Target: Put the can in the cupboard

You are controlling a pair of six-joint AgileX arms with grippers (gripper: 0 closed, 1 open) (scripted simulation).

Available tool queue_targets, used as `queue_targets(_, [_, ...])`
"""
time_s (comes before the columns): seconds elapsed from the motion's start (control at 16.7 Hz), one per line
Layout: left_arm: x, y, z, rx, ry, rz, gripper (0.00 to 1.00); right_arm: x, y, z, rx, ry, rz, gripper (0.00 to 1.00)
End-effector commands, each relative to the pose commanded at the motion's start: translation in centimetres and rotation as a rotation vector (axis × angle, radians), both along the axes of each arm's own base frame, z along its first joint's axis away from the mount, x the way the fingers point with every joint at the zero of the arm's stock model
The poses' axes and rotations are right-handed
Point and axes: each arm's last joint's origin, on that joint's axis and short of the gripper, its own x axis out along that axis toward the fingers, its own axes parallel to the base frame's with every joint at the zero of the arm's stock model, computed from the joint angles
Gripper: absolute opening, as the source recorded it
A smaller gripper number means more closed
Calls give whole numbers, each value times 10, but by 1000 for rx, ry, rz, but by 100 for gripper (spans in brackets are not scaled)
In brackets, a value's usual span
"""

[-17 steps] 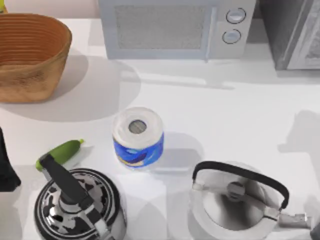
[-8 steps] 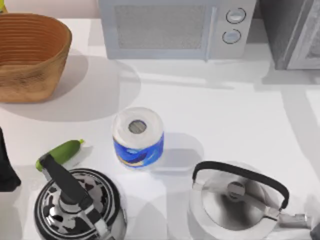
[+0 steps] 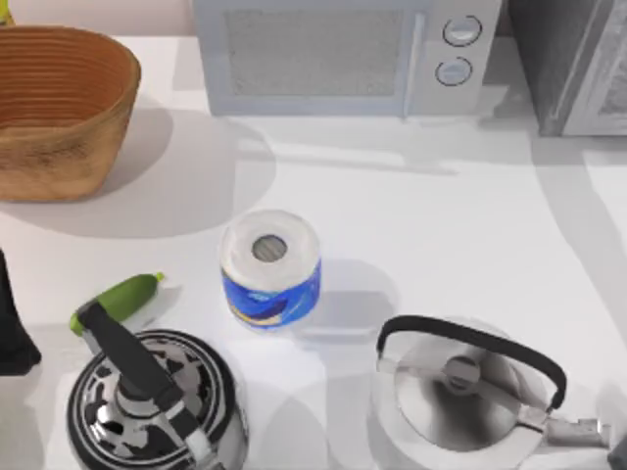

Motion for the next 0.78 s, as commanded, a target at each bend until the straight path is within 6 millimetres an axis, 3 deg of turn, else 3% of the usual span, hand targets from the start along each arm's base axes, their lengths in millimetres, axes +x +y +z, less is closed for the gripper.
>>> queue_targets(0.42, [0,0,0,0,0,0,100,3,0,1,1,4,2,0])
queue_targets(0.54, [0,0,0,0,0,0,100,17,4,2,-1,24,14,0])
queue_targets(0.78, [0,0,0,0,0,0,100,63,11,11,-6,56,31,0])
